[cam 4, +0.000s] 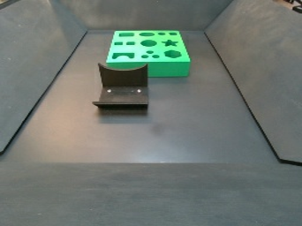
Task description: Insert the hexagon object.
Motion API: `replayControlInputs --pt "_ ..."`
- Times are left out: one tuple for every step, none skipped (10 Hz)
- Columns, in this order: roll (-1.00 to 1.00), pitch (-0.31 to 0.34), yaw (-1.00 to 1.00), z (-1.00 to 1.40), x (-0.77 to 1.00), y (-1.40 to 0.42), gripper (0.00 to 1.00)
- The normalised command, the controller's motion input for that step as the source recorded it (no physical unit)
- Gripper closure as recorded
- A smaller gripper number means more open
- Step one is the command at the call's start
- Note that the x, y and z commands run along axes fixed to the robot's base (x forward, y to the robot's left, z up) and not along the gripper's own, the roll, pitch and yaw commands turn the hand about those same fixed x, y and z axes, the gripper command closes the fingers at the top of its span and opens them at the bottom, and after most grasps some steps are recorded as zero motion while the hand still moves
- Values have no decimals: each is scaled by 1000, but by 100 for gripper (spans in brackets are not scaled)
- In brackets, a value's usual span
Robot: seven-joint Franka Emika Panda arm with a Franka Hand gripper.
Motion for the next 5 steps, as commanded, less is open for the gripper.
replayControlInputs --pt "0 0 -646 -1000 -266 391 100" --pt "0 0 -577 -1000 -294 460 100" --pt "0 0 -549 -1000 -311 491 100" --pt "0 0 -520 -1000 -331 523 100" --pt "0 0 -500 -1000 -340 540 100"
